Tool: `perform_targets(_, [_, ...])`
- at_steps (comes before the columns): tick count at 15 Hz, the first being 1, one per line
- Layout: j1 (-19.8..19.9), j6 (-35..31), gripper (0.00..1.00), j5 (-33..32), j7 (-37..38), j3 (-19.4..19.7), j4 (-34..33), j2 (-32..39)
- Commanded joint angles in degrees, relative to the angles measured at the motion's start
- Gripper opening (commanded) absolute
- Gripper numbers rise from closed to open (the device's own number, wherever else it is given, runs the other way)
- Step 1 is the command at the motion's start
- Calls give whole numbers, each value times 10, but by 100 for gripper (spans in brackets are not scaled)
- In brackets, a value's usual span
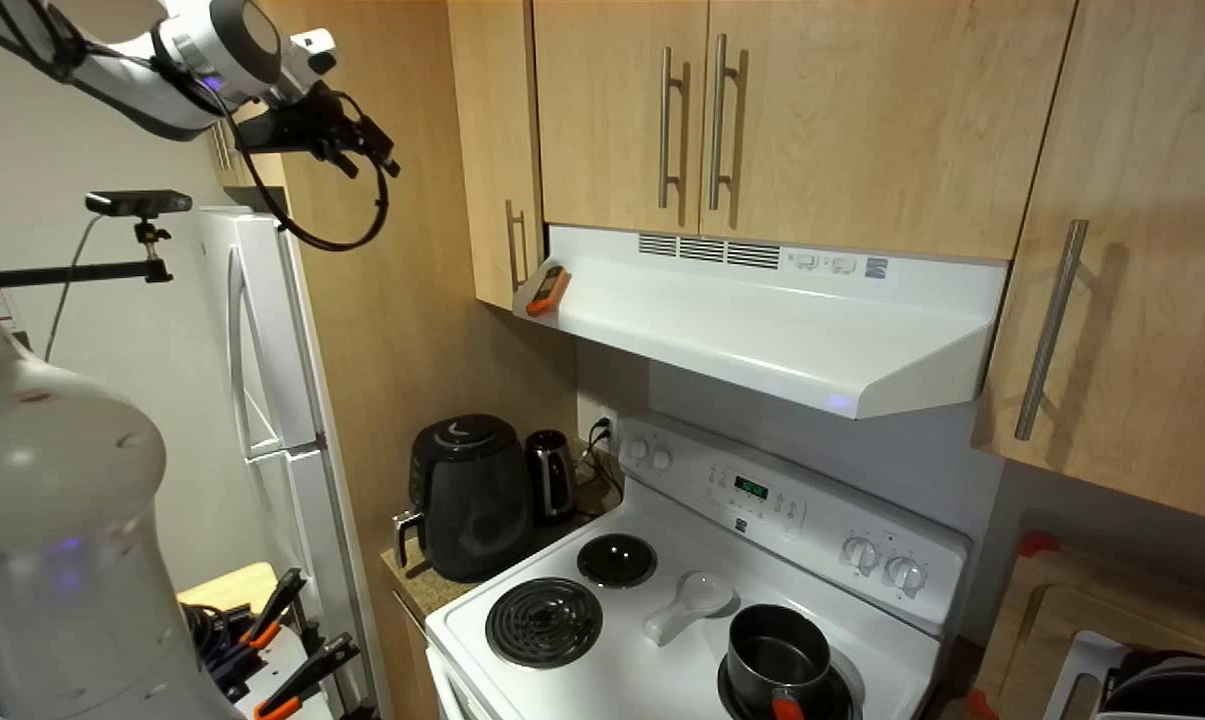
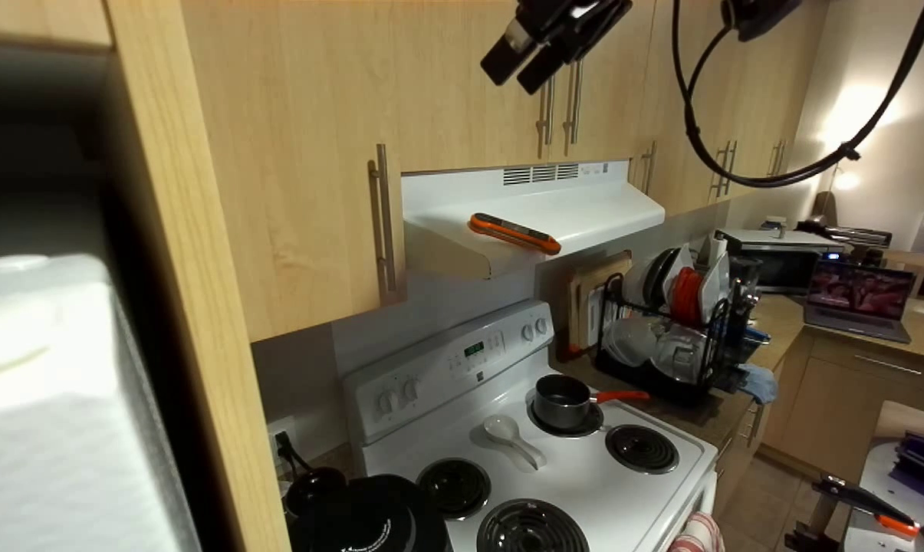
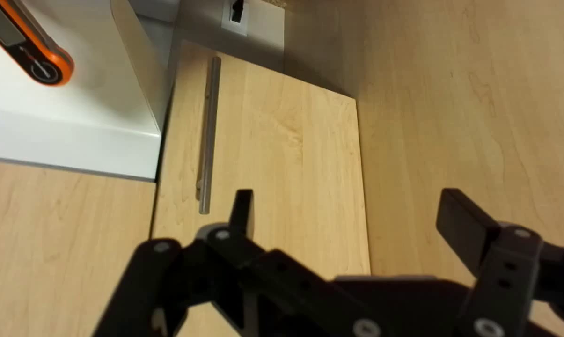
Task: Close the cabinet door
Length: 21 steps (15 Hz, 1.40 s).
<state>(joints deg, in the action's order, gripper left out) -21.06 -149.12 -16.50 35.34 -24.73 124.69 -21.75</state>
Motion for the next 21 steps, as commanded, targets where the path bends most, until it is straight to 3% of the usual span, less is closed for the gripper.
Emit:
perform_targets(1, [12,-25,100,88,-27,27,77,-66])
perform_targets(9, [75,10,100,125,-48,60,141,-155])
perform_targets(18, [138,15,100,119,-82,73,131,-149])
perform_targets(21, [141,16,100,127,-113,105,138,-166])
